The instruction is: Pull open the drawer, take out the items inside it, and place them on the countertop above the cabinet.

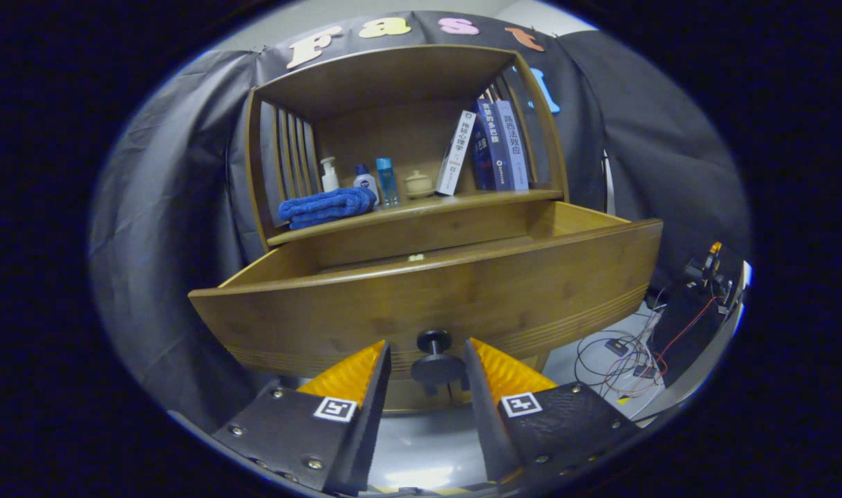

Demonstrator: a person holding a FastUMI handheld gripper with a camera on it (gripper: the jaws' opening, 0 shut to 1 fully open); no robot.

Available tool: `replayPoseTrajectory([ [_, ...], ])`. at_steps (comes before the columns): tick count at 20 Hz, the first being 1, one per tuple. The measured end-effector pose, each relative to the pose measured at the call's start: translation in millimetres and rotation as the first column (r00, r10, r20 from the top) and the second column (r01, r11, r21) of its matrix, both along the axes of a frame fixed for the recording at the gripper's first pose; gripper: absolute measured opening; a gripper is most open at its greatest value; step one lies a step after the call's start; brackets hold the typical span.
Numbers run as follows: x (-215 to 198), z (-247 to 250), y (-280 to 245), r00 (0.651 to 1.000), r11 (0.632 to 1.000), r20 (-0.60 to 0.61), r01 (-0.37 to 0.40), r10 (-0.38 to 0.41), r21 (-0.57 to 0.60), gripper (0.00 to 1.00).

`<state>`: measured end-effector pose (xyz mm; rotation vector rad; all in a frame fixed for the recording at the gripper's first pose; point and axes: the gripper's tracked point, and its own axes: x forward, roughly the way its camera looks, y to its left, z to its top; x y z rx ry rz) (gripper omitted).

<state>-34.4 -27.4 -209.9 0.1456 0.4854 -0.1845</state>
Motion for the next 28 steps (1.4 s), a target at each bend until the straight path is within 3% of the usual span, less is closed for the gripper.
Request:
replayPoseTrajectory([
  [3, 2.0, 6.7, 2.2, 1.0, 1.0, 0.022, -0.003, 0.003, -0.002, 0.67],
  [8, 22.6, 61.9, 17.6, 0.978, 0.999, 0.204, -0.034, 0.034, -0.004, 0.69],
  [14, 87.4, 105.4, 28.7, 0.96, 0.994, 0.258, -0.1, 0.106, -0.036, 0.69],
  [17, 118.3, 89.1, 6.6, 0.991, 0.996, 0.125, -0.045, 0.055, -0.075, 0.69],
  [21, 147.7, 64.1, -3.3, 0.999, 0.998, -0.038, -0.018, 0.015, -0.057, 0.69],
  [24, 161.5, 41.4, -12.9, 0.983, 0.997, -0.182, -0.017, 0.002, -0.08, 0.7],
  [28, 167.3, 9.5, -15.5, 0.932, 0.998, -0.361, -0.03, 0.007, -0.058, 0.7],
])
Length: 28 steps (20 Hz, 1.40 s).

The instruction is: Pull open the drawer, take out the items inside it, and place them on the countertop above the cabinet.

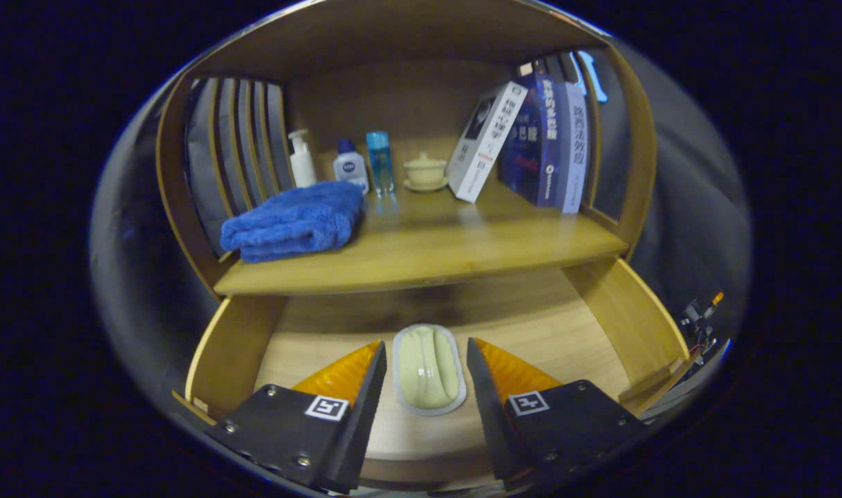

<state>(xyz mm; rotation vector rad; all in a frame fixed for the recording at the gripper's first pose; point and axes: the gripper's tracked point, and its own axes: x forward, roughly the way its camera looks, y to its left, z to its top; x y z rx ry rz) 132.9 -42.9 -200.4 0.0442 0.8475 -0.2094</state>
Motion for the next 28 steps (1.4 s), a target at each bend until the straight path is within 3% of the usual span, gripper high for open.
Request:
replayPoseTrajectory([
  [6, -3.6, -44.1, 0.4, 0.986, 0.999, -0.169, 0.023, -0.016, 0.038, 0.7],
  [9, -14.4, -67.4, 0.5, 0.962, 1.0, -0.274, -0.007, 0.009, 0.009, 0.39],
  [12, -7.9, -64.1, -1.2, 0.969, 1.0, -0.244, -0.022, 0.019, -0.012, 0.36],
  [14, -8.1, -63.0, -1.9, 0.973, 1.0, -0.229, -0.025, 0.024, -0.002, 0.2],
  [22, -28.2, -32.6, 13.9, 0.99, 0.998, -0.129, -0.045, 0.049, 0.034, 0.19],
  [28, -27.3, 25.0, 13.4, 0.998, 0.998, -0.011, -0.054, 0.054, -0.038, 0.2],
])
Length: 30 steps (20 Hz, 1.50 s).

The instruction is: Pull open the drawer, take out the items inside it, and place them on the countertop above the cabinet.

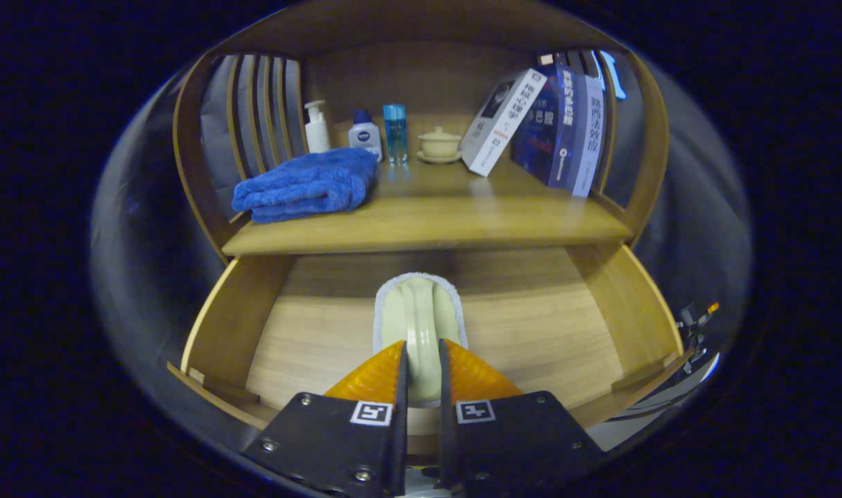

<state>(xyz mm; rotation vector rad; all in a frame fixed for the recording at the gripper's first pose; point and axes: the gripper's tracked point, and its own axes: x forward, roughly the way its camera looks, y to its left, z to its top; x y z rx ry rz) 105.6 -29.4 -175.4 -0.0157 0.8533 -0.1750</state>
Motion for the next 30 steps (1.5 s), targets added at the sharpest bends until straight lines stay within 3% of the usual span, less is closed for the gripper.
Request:
replayPoseTrajectory([
  [8, 41.3, 53.3, -0.9, 0.993, 1.0, 0.12, 0.022, -0.022, 0.004, 0.19],
  [13, 94.6, 80.5, -13.2, 0.968, 0.998, 0.242, 0.057, -0.062, 0.028, 0.19],
  [19, 138.7, 65.3, -30.4, 0.976, 0.998, 0.21, 0.055, -0.055, 0.006, 0.19],
  [24, 147.8, 32.3, -39.1, 0.992, 0.999, 0.12, 0.039, -0.036, -0.022, 0.19],
  [30, 164.5, 29.5, -38.2, 0.981, 0.998, 0.185, 0.056, -0.057, 0.01, 0.19],
])
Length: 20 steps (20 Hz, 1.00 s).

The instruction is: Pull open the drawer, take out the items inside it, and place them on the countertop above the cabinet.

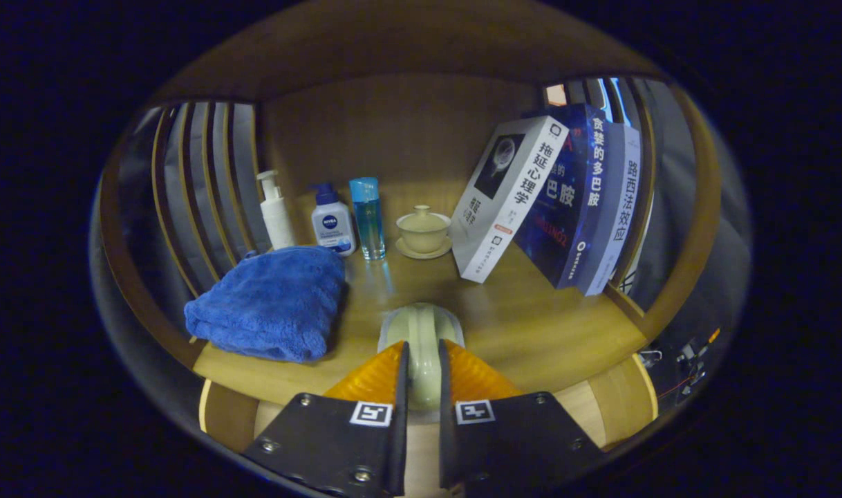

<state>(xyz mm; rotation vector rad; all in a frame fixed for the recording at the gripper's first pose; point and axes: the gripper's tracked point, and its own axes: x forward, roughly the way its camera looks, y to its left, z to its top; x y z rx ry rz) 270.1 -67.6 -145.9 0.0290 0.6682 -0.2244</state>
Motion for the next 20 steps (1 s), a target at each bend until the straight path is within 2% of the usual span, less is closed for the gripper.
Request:
replayPoseTrajectory([
  [5, 8.5, -2.0, -1.6, 0.999, 1.0, 0.047, 0.008, -0.009, 0.015, 0.19],
  [10, 7.8, -1.4, 2.4, 0.998, 1.0, 0.052, -0.019, 0.018, 0.013, 0.24],
  [13, 5.5, 7.4, 11.9, 0.995, 0.998, 0.079, -0.056, 0.053, 0.032, 0.59],
  [16, -6.7, 27.6, 15.9, 0.989, 0.997, 0.133, -0.072, 0.069, 0.021, 0.6],
  [20, -31.6, 73.1, 20.9, 0.955, 0.996, 0.284, -0.09, 0.09, -0.014, 0.75],
])
